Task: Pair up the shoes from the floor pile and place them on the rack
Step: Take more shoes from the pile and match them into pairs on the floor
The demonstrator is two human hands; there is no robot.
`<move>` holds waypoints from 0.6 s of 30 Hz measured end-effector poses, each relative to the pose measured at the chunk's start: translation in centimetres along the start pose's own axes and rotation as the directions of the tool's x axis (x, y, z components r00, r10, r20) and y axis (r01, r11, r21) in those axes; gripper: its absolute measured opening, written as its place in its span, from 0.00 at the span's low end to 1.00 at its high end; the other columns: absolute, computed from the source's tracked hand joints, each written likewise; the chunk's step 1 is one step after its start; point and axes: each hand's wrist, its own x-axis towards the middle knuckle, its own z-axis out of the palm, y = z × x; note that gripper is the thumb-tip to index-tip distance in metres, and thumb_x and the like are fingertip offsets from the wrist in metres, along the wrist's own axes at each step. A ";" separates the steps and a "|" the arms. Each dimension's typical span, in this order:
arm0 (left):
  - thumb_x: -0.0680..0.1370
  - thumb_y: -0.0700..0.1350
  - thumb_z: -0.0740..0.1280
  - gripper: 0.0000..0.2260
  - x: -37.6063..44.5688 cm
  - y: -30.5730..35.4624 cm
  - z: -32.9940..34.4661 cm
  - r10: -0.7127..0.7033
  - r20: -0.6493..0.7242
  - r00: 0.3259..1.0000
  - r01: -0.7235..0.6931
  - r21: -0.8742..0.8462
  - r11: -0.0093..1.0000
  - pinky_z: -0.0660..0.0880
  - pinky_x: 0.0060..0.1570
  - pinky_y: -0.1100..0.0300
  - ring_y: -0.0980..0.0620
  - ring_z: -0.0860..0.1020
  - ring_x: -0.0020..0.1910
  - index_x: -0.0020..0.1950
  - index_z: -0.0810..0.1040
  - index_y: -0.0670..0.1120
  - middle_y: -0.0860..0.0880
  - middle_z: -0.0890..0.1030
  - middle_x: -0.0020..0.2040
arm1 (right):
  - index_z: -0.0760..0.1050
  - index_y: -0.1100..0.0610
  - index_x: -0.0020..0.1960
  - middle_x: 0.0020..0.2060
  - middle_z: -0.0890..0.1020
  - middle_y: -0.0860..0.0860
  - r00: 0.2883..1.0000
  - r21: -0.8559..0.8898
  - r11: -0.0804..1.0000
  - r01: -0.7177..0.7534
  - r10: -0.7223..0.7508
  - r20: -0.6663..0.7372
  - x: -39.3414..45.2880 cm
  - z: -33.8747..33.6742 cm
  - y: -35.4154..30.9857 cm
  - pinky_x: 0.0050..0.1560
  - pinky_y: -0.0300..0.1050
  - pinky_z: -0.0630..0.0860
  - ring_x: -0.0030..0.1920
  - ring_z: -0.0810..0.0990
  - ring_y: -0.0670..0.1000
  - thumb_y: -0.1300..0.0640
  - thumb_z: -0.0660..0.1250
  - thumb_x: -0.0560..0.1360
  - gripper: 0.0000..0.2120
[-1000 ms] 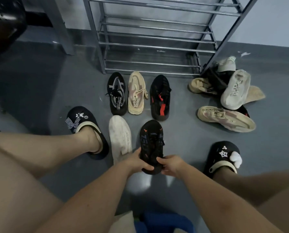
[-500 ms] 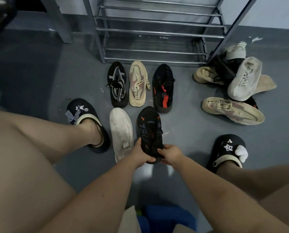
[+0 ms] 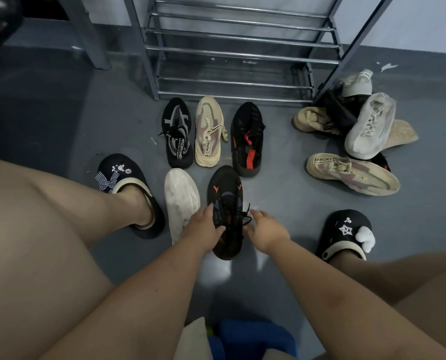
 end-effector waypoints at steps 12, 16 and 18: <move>0.80 0.56 0.57 0.31 -0.5 7.2 -2.8 0.315 0.032 0.949 -0.304 0.370 0.878 0.52 0.75 0.51 0.45 0.52 0.77 0.78 0.49 0.47 0.45 0.50 0.78 | 0.49 0.53 0.78 0.77 0.53 0.54 0.983 -0.060 0.997 -0.054 0.042 -0.179 -2.6 -4.9 3.1 0.72 0.53 0.60 0.76 0.54 0.56 0.45 0.55 0.80 0.30; 0.80 0.56 0.56 0.31 0.1 11.1 -3.7 0.449 0.077 0.890 -0.422 0.510 0.749 0.50 0.75 0.51 0.45 0.51 0.77 0.78 0.48 0.47 0.45 0.49 0.78 | 0.50 0.54 0.78 0.77 0.53 0.54 0.965 -0.020 0.993 -0.116 0.108 -0.240 -3.0 -7.9 5.7 0.72 0.52 0.60 0.76 0.53 0.56 0.45 0.56 0.80 0.31; 0.80 0.57 0.55 0.31 0.5 13.0 -3.7 0.485 0.117 0.867 -0.461 0.558 0.690 0.48 0.75 0.52 0.46 0.50 0.77 0.78 0.47 0.47 0.45 0.48 0.79 | 0.50 0.54 0.77 0.77 0.53 0.55 0.952 -0.002 0.989 -0.145 0.139 -0.272 -3.2 -9.3 7.2 0.72 0.52 0.59 0.76 0.53 0.56 0.44 0.56 0.79 0.31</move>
